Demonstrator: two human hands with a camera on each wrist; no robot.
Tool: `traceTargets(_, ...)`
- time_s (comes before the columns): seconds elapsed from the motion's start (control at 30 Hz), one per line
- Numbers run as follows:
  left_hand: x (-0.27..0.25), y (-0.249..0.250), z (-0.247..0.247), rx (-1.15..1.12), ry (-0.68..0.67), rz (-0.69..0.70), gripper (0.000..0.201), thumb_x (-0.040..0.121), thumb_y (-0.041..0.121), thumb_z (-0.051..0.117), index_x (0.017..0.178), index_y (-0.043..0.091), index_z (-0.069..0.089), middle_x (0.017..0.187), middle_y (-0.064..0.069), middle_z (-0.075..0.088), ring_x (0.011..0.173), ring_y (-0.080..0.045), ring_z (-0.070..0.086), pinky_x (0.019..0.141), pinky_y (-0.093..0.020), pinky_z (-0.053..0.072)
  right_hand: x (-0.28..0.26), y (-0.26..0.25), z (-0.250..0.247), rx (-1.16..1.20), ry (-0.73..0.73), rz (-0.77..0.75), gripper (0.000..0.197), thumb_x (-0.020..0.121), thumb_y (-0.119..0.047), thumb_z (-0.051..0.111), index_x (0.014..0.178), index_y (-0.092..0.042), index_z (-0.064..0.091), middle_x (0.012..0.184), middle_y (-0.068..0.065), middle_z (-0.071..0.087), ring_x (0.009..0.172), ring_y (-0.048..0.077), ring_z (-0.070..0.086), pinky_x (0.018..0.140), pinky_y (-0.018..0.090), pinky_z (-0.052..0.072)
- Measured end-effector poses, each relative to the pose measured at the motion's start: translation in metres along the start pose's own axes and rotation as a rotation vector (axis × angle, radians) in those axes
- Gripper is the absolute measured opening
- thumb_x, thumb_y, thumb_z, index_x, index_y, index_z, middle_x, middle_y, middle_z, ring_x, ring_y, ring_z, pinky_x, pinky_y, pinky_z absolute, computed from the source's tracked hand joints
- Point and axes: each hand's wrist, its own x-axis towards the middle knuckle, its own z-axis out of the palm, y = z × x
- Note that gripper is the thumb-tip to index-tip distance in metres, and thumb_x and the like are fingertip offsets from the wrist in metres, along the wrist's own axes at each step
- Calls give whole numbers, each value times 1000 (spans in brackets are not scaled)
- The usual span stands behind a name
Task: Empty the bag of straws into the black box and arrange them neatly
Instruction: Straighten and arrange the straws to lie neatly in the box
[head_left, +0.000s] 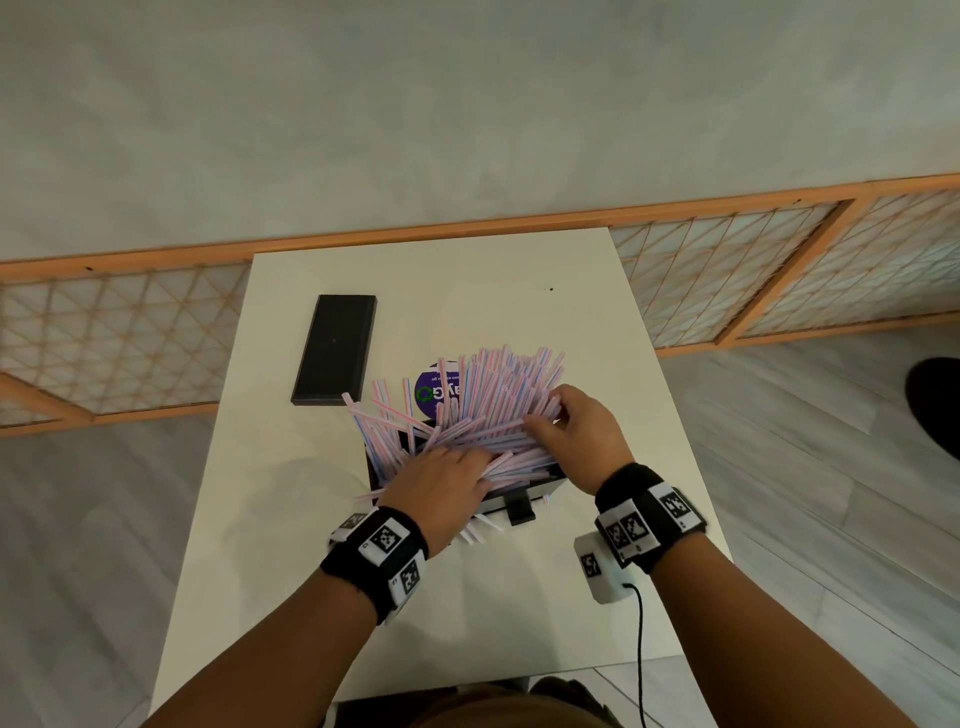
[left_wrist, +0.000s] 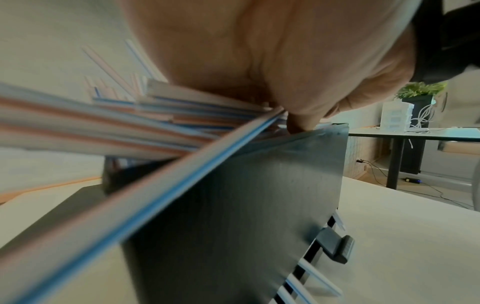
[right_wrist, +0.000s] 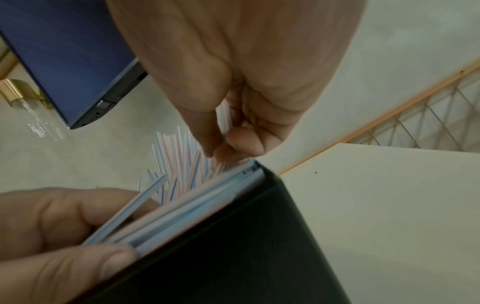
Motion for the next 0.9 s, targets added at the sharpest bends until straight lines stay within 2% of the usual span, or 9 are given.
traceTargets(0.07,-5,-4,-1,-6,11,-7,49,100,54,30,140,31,47,119,4,68,106,-22,63,91,-42,52,-3,-7,-9,-10,26,-19,23,95,-31,68,86,-18,51,65,-4,53,57,7,48,52,21,31)
traceTargets(0.17,-13,-11,-5,-9,40,-5,51,101,56,34,145,32,43,118,5,69,104,-21,64,88,-40,53,-8,-25,-28,-48,61,-74,22,98,-30,63,92,-20,44,60,-5,46,52,7,43,49,19,32)
traceTargets(0.3,-18,-14,-10,-51,40,-10,60,95,62,27,136,28,53,122,5,70,109,-22,65,93,-40,51,-16,-62,-48,-80,61,-314,16,100,-25,59,93,-12,54,75,4,54,66,14,51,58,22,36)
traceTargets(0.47,-22,-14,-18,-142,84,-26,57,95,54,61,142,21,56,133,0,66,118,-22,62,101,-36,48,-22,-104,-42,-234,-209,-602,14,103,-22,53,94,-11,53,96,4,50,78,22,53,72,34,45)
traceTargets(0.6,-33,-15,-25,-348,190,-35,32,86,49,75,111,29,69,104,11,71,95,-13,64,86,-34,54,-17,-113,-3,-468,-405,-658,12,101,-13,50,107,-7,58,107,10,53,81,22,50,73,45,52)
traceTargets(0.7,-43,-19,-32,-442,315,-80,17,80,51,73,92,40,68,94,23,64,94,-9,57,84,-34,50,-11,-112,24,-572,-451,-714,14,99,-10,51,109,-5,59,106,11,54,78,20,48,71,40,51)
traceTargets(0.77,-50,-22,-34,-468,384,-155,20,76,49,73,92,41,65,96,21,62,97,-10,54,88,-36,49,-8,-115,36,-585,-473,-724,17,99,-12,51,111,-4,59,105,12,55,82,21,50,70,35,47)
traceTargets(0.83,-57,-27,-33,-497,440,-225,33,72,46,73,101,30,68,98,18,62,95,-8,53,90,-41,48,-8,-119,46,-579,-500,-695,21,99,-19,53,113,-5,59,106,12,55,89,25,55,75,37,49)
traceTargets(0.9,-63,-32,-34,-564,485,-253,45,69,42,77,112,31,65,102,18,65,96,-8,59,91,-42,51,-9,-120,54,-537,-518,-639,27,97,-25,57,118,-7,59,107,11,54,88,27,58,75,39,51)
